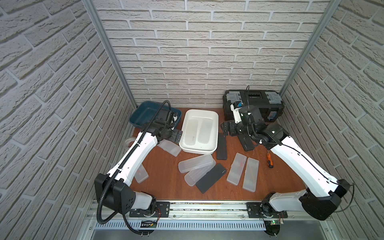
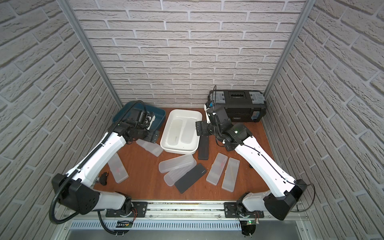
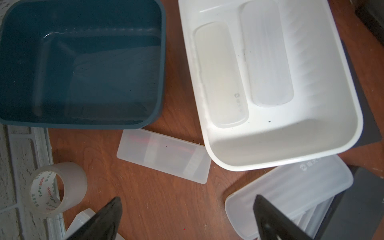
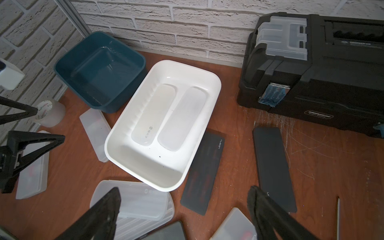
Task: Place the pencil cases by color into the storage box
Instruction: Pick up the pencil case from the center of the board.
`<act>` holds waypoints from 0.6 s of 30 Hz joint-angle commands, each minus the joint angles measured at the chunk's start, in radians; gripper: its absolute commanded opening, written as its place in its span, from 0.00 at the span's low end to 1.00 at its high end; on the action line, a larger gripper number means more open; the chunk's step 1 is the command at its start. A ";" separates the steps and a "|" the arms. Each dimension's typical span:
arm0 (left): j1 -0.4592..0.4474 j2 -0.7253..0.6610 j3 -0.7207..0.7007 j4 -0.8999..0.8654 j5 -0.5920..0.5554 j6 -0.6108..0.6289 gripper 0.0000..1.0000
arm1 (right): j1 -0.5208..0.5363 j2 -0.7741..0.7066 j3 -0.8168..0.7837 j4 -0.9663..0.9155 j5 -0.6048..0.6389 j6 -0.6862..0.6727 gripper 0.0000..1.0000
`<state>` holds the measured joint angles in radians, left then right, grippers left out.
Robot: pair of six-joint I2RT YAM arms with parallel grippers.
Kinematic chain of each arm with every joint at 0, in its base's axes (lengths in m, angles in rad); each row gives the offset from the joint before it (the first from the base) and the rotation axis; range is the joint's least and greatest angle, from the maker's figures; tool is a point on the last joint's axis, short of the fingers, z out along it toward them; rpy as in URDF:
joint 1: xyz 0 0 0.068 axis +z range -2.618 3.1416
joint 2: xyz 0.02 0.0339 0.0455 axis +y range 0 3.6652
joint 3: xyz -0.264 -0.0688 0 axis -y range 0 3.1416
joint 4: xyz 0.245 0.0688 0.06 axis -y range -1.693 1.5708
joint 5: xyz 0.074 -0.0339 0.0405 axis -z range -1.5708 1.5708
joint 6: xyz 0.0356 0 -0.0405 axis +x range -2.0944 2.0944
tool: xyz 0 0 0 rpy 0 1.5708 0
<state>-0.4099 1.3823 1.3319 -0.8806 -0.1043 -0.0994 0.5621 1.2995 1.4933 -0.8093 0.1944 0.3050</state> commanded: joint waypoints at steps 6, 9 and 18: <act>-0.147 -0.140 -0.164 0.066 0.084 0.112 0.98 | -0.055 -0.172 -0.159 0.027 -0.058 -0.037 0.96; -0.201 -0.199 -0.222 0.093 0.132 0.137 0.98 | -0.089 -0.215 -0.213 0.059 -0.103 -0.034 0.96; -0.259 -0.389 -0.501 0.365 0.276 0.263 0.97 | -0.125 -0.291 -0.317 0.196 -0.184 -0.051 0.96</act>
<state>-0.6579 1.0199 0.8894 -0.6678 0.1066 0.0948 0.4454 1.0351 1.1995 -0.7200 0.0570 0.2722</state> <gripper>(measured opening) 0.965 0.957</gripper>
